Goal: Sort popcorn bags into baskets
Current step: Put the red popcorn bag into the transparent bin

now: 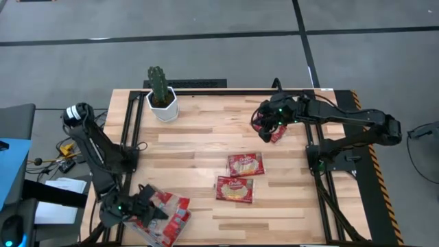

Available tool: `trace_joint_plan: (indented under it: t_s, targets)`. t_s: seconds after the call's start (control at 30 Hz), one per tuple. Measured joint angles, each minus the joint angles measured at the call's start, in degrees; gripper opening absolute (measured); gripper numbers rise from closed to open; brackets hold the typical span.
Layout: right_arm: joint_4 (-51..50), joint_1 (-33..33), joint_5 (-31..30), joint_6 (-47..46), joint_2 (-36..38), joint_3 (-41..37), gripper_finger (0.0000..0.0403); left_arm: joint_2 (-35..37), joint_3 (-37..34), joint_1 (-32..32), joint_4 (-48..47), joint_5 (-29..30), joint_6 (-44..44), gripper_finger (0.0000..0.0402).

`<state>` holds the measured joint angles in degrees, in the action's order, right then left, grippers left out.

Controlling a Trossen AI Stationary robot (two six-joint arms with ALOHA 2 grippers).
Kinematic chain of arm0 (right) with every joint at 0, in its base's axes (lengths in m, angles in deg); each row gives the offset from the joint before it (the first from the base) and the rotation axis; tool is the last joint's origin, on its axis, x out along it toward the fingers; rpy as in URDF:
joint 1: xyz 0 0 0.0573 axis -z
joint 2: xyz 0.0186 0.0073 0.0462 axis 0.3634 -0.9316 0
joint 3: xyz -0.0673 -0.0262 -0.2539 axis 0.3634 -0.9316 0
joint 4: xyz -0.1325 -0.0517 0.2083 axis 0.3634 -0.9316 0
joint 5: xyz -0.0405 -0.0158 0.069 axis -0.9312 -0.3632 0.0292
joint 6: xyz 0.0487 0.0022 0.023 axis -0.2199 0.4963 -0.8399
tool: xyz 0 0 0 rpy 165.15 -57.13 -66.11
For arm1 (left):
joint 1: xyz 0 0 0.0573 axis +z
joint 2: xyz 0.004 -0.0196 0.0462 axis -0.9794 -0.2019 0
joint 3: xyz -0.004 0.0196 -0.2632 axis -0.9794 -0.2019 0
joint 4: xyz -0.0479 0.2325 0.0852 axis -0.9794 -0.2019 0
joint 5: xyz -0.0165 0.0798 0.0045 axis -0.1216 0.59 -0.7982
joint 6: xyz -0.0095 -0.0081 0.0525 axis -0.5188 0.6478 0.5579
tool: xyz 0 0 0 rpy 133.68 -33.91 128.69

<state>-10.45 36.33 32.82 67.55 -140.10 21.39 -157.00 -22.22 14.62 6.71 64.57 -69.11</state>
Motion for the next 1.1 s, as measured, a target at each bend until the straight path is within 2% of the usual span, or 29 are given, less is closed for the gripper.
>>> trace_joint_plan:
  t_s: [0.13,0.33,0.5,0.63,0.8,0.93,1.1]
  targets:
    - [0.0,0.0,0.0,-0.3,0.0,0.0,0.0035,-3.8,0.0,-0.9,3.2,-2.0,-0.6,0.0006]
    - [0.0,0.0,0.0,-0.1,0.0,0.0,0.0022,-8.4,0.0,-1.7,4.5,-4.3,-3.5,0.0006]
    - [0.1,0.0,0.0,0.0,0.0,0.0,0.0017,-10.0,0.0,-1.7,4.0,-5.6,-4.6,0.0010]
    - [0.1,0.0,-0.1,0.0,0.0,0.0,0.0027,-10.4,0.0,-1.7,2.9,-8.2,-5.1,0.0024]
    - [0.1,0.0,-0.1,0.5,0.0,0.0,0.0041,-10.4,0.0,-1.6,-2.7,-8.8,-9.9,0.0061]
    - [0.0,0.0,-0.1,0.6,0.0,0.0,0.0040,-10.4,0.0,-1.1,-3.6,-8.9,-10.7,0.0110]
    - [0.1,0.0,-0.1,0.7,0.0,0.0,0.0032,-10.3,0.0,0.8,-1.0,-14.0,-11.5,0.0180]
